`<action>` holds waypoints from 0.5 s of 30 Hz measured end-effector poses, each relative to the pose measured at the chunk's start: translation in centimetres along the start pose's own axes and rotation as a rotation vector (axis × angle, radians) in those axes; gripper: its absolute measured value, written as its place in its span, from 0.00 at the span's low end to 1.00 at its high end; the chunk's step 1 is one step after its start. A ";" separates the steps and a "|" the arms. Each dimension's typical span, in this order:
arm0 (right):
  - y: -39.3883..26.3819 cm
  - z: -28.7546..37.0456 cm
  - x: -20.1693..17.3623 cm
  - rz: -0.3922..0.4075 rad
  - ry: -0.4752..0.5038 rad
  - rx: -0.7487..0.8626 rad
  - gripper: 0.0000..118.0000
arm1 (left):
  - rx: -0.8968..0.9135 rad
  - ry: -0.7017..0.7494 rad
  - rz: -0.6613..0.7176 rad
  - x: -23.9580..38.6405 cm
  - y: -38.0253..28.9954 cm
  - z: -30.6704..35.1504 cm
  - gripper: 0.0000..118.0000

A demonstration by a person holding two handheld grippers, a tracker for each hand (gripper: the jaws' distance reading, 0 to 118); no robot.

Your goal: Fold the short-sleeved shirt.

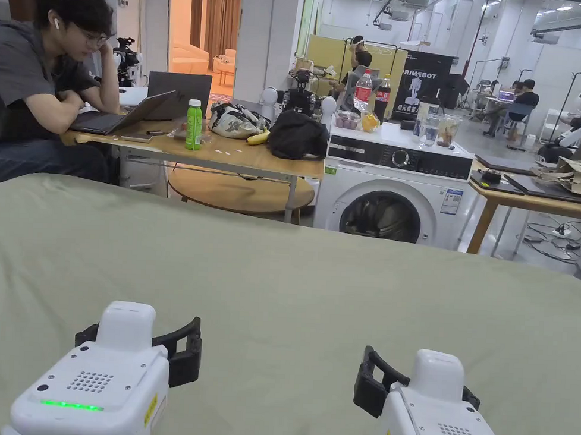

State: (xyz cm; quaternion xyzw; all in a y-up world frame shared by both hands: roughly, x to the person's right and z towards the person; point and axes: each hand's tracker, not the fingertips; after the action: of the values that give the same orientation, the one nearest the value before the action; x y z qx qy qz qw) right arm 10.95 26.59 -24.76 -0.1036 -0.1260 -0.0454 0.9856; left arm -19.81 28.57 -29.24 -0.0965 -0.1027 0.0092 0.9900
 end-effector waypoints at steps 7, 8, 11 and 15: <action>0.0 -0.3 -0.1 -0.018 0.002 0.002 0.70 | 0.048 0.020 -0.016 -0.2 -0.3 0.4 0.70; 0.0 -0.3 -0.1 -0.019 -0.011 0.008 0.70 | 0.048 0.018 -0.010 -0.3 -0.3 0.4 0.70; 0.4 -0.5 -0.4 -0.024 -0.054 0.018 0.70 | 0.053 0.021 0.022 -0.8 -0.3 0.2 0.70; 0.7 -0.2 -0.8 0.023 -0.081 0.038 0.70 | 0.061 0.017 0.048 -1.2 -0.4 0.0 0.70</action>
State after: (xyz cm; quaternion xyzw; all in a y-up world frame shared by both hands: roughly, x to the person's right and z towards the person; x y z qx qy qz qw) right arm 10.28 27.31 -25.35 -0.0879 -0.1655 -0.0273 0.9819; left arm -20.98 28.10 -29.35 -0.0687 -0.0915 0.0354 0.9928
